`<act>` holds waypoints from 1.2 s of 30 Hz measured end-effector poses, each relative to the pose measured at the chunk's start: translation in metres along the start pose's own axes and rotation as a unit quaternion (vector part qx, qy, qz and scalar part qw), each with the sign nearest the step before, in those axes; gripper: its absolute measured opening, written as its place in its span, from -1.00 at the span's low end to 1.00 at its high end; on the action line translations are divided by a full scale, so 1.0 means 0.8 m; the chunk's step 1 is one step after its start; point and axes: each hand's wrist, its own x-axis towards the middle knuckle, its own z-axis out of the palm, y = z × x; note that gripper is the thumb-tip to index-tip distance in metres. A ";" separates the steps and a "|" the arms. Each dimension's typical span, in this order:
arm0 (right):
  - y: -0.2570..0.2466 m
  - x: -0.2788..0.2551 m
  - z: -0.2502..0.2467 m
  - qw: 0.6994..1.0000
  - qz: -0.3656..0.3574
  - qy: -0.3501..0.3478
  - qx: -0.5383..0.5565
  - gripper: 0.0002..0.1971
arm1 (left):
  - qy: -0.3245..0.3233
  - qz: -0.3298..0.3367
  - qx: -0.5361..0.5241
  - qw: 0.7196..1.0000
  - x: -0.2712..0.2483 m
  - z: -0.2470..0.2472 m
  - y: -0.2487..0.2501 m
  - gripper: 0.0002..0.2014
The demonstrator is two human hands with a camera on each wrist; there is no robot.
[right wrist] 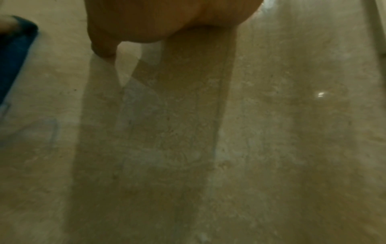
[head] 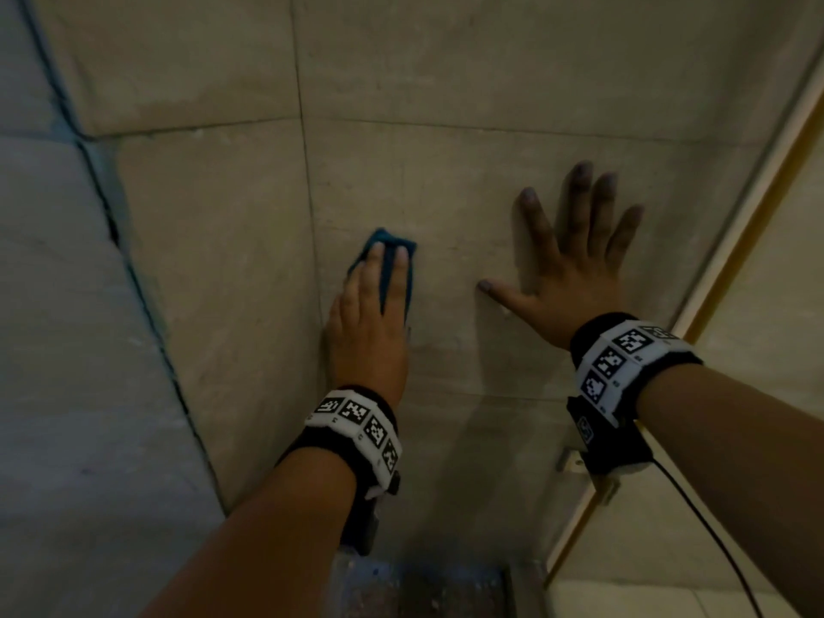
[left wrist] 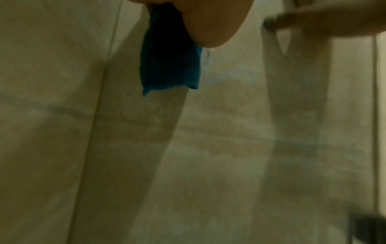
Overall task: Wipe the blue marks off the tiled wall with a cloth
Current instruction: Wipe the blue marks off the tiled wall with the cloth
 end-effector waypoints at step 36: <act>-0.014 -0.085 0.036 0.998 0.002 -0.057 -0.002 0.08 | 0.059 0.069 0.004 0.996 -0.034 0.050 0.004 -0.22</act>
